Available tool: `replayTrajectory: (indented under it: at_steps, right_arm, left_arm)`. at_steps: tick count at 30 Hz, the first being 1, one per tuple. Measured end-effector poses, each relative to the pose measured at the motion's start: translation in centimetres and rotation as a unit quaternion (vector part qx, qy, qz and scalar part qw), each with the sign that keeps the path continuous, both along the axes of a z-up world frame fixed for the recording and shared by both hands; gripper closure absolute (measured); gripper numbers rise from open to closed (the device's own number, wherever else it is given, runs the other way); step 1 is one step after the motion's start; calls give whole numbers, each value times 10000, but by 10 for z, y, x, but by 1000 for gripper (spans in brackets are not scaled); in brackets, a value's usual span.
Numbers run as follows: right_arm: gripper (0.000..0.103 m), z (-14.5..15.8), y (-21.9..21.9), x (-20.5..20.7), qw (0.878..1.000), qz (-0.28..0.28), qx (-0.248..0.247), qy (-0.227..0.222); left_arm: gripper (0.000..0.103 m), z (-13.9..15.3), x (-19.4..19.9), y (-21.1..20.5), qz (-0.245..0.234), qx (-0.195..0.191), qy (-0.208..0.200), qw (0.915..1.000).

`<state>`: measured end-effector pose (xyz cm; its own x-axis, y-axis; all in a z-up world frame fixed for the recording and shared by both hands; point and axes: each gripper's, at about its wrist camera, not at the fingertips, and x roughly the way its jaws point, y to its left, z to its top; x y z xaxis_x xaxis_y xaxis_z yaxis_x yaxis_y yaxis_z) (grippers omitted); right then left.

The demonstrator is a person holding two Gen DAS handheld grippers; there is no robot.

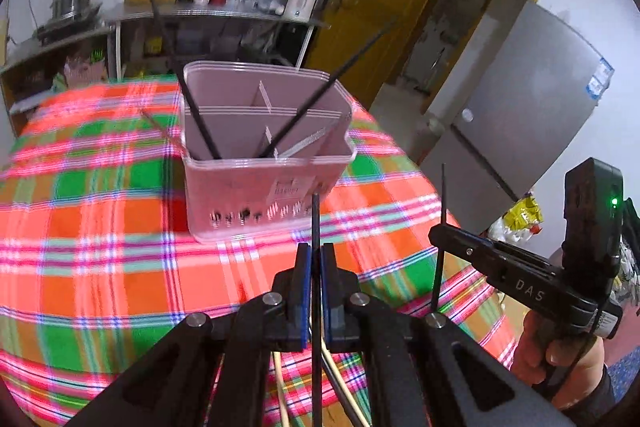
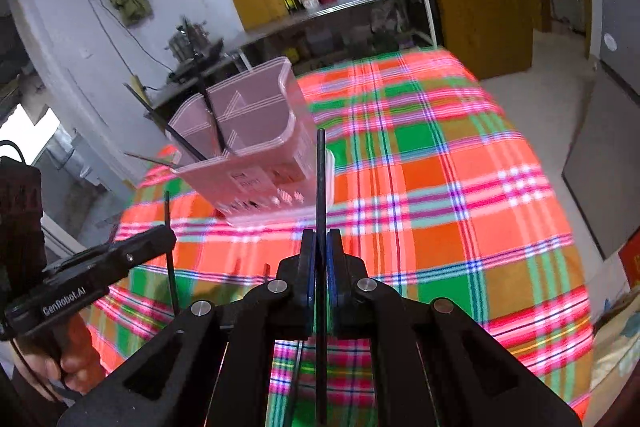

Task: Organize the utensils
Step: 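Lift both chopsticks over the pink basket and open both grippers to drop them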

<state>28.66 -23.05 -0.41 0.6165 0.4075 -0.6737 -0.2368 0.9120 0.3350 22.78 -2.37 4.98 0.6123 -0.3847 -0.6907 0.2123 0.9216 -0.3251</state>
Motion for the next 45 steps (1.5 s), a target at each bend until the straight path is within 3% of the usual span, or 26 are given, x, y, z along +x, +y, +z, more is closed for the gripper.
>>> replayTrajectory:
  at_steps: [14,33,45]
  right_arm:
    - [98,78,1,-38,9963,48,9,-860]
    - [98,94,22,-39,9941,236,230,-1034]
    - [98,132,39,-17,9882,282,370,-1459]
  left_arm:
    - [99,82,-27,10,-80,77,-747,9971]
    - [99,97,-30,38,47,91,-718,9974]
    - [99,145,0,60,239,76,-1019,9945]
